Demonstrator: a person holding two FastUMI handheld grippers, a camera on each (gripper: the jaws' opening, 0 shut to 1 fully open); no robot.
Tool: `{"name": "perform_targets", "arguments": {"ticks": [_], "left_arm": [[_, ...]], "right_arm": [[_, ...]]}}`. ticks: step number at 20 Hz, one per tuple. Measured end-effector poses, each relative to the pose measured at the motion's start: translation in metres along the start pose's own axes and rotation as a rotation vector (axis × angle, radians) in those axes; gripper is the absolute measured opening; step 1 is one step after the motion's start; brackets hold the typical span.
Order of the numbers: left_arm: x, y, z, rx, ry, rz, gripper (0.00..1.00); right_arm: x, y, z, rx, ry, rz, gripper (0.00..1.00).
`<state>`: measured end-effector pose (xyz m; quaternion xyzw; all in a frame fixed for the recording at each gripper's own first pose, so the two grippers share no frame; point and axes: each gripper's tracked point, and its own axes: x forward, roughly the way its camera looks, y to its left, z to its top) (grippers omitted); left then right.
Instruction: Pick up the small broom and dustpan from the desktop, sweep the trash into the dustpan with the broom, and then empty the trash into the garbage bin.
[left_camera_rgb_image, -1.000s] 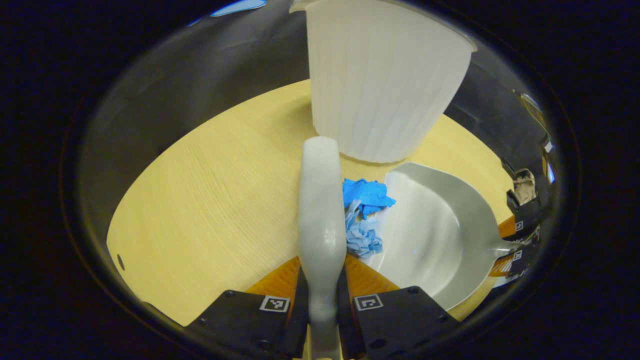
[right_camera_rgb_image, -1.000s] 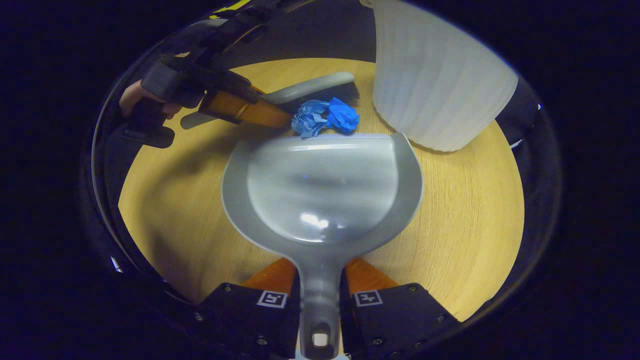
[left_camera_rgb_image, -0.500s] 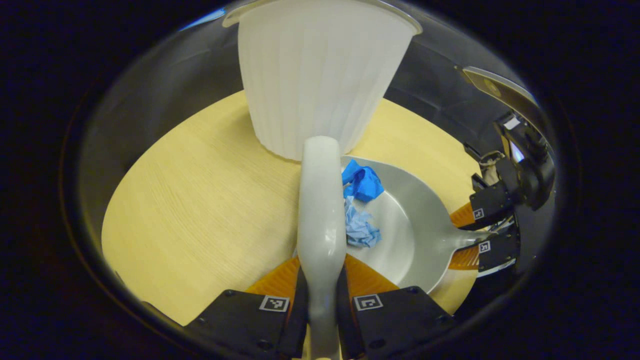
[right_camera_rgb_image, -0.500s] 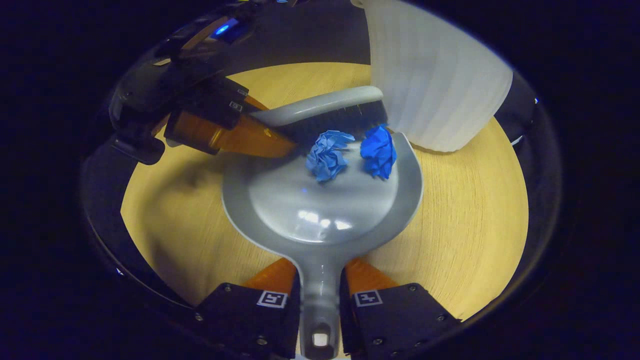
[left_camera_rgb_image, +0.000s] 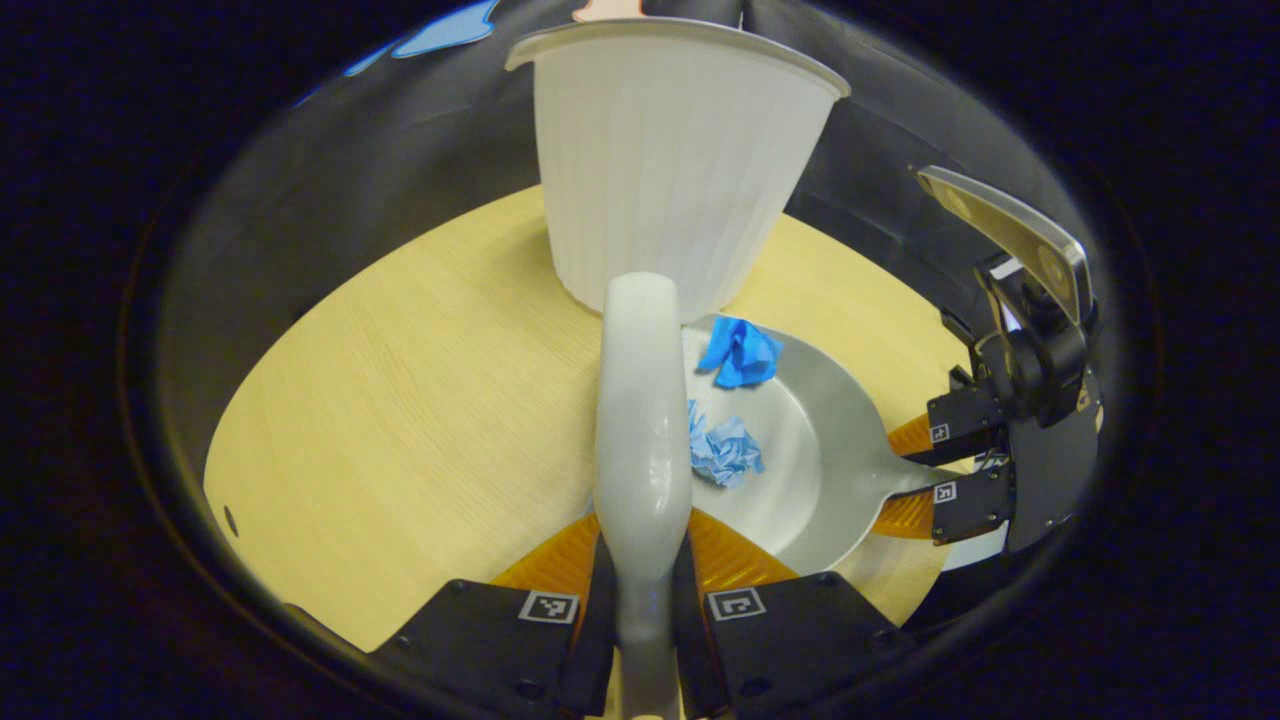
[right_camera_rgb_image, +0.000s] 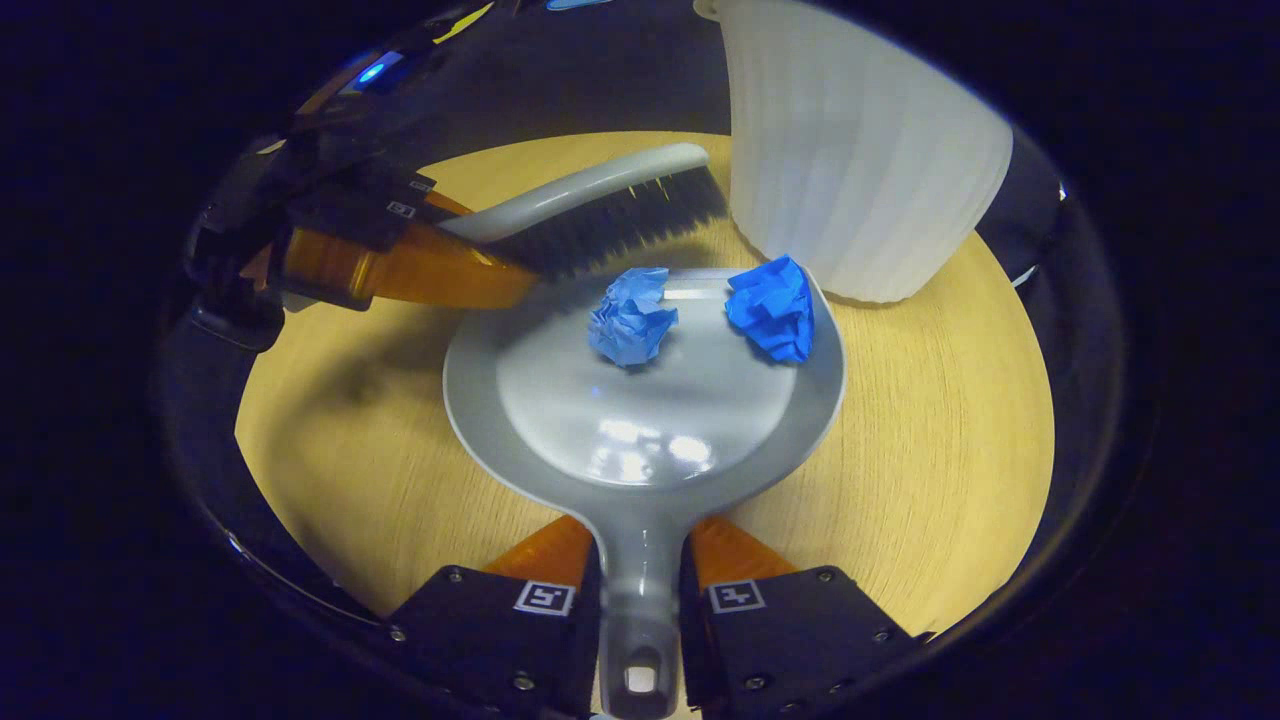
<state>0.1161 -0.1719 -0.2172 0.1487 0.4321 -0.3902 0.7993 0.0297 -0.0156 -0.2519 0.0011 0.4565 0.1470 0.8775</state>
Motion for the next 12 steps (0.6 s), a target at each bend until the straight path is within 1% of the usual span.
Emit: {"name": "perform_targets", "arguments": {"ticks": [1, 3, 6, 8, 9, 12], "left_arm": [[-0.006, 0.004, 0.002, -0.023, -0.021, 0.02, 0.33], [-0.016, 0.014, 0.006, -0.071, -0.056, 0.064, 0.33], [-0.033, 0.028, -0.005, -0.143, -0.085, 0.124, 0.33], [-0.048, 0.041, -0.018, -0.191, -0.095, 0.16, 0.35], [-0.053, 0.048, -0.025, -0.215, -0.098, 0.18, 0.33], [-0.072, 0.071, -0.05, -0.284, -0.116, 0.232, 0.33]], "right_arm": [[0.0, -0.001, 0.002, -0.006, -0.011, -0.008, 0.34], [0.0, -0.003, 0.003, -0.025, -0.032, -0.029, 0.34], [0.004, -0.007, 0.002, -0.063, -0.056, -0.066, 0.34], [0.002, -0.006, 0.003, -0.067, -0.058, -0.064, 0.34], [0.002, -0.006, 0.003, -0.066, -0.063, -0.056, 0.34], [0.004, -0.006, 0.004, -0.057, -0.077, -0.045, 0.34]]}}
